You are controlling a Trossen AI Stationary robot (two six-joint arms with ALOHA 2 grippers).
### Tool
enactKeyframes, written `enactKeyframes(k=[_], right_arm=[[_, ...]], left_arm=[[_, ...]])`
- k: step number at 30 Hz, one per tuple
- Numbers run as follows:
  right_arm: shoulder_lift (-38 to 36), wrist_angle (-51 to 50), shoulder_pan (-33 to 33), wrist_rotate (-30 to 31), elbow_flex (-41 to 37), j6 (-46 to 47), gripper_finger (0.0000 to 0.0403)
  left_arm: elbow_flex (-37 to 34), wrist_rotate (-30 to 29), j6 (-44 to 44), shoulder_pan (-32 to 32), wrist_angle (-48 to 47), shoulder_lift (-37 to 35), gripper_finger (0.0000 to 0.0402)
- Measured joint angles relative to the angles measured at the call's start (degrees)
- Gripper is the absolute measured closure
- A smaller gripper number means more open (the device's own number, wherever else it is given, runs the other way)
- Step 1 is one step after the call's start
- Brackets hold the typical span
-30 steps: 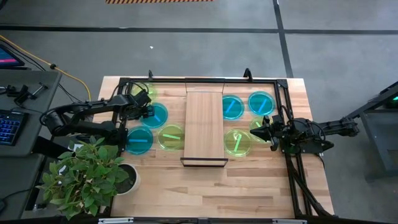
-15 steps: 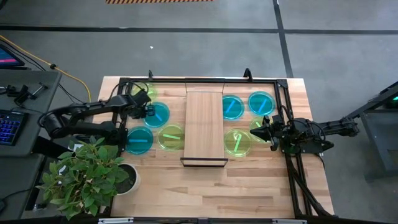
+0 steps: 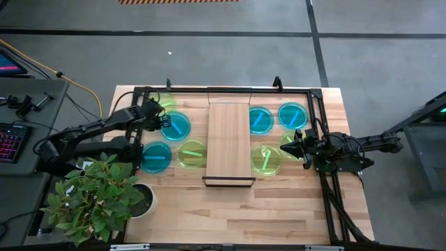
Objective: Place and stack plates onto a shelf
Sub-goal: Put the blue plate on the shelf
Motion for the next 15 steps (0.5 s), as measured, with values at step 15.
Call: enactKeyframes(k=[15], right_arm=[[0.0,0.0,0.0,0.0,0.0,-0.1,0.0402]], left_arm=[[0.0,0.0,-0.2,0.0,-0.1,-6.0,0.0401]])
